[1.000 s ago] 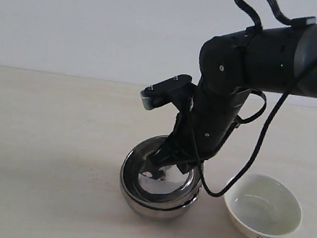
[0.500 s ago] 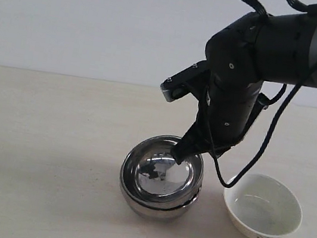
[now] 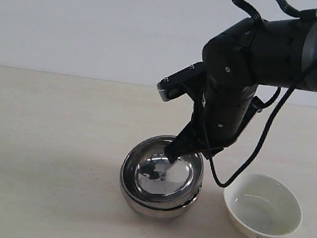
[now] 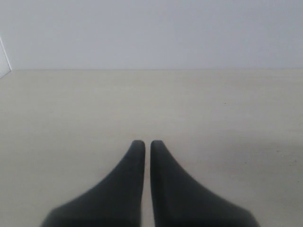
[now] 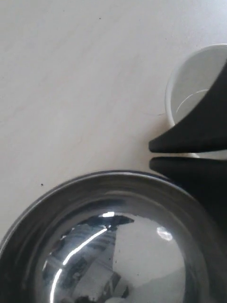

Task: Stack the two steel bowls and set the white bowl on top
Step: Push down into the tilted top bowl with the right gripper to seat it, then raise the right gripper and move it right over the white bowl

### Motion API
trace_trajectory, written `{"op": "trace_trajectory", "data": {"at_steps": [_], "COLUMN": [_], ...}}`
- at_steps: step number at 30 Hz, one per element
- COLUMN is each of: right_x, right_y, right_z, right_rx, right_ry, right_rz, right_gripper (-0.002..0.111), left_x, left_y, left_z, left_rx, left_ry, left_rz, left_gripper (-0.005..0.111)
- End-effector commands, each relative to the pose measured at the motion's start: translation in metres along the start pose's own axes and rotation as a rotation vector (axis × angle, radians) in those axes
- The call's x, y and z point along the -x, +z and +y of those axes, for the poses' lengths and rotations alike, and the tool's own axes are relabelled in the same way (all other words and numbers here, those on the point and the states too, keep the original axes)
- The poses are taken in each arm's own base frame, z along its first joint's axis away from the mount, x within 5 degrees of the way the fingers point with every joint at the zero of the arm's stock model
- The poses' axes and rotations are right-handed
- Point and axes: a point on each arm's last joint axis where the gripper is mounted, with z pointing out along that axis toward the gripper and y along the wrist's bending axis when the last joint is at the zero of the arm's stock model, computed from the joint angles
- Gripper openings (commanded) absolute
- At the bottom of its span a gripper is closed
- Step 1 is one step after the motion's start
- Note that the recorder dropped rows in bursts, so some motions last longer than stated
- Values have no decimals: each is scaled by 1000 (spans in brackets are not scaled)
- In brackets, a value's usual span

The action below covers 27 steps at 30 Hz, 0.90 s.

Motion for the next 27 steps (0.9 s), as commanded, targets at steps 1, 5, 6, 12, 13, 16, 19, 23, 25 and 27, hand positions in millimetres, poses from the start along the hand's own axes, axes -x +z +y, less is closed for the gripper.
{"op": "trace_trajectory", "data": {"at_steps": [1, 5, 6, 12, 13, 16, 19, 23, 25, 27], "right_x": [2, 1, 1, 1, 1, 1, 3, 5, 5, 5], "right_y": [4, 16, 17, 20, 20, 16, 6, -9, -17, -18], "right_z": [3, 6, 6, 6, 6, 5, 3, -1, 0, 3], "right_rx": [26, 22, 20, 19, 19, 16, 15, 17, 35, 70], "right_ry": [18, 5, 2, -9, -11, -12, -5, 5, 14, 14], "right_rz": [-10, 23, 23, 32, 32, 17, -20, -73, -90, -88], "right_gripper": [0, 0, 0, 0, 0, 0, 0, 0, 0, 0], "left_x": [-1, -1, -1, -1, -1, -1, -1, -1, -1, -1], "left_y": [0, 0, 0, 0, 0, 0, 0, 0, 0, 0], "left_z": [0, 0, 0, 0, 0, 0, 0, 0, 0, 0], "left_rx": [1, 1, 1, 1, 1, 1, 1, 1, 1, 1], "left_ry": [-16, -16, -16, -16, -16, -16, -16, -16, -16, -16], "left_rz": [-1, -1, -1, -1, -1, -1, -1, -1, -1, -1], "left_gripper": [4, 4, 4, 4, 4, 4, 4, 4, 4, 4]}}
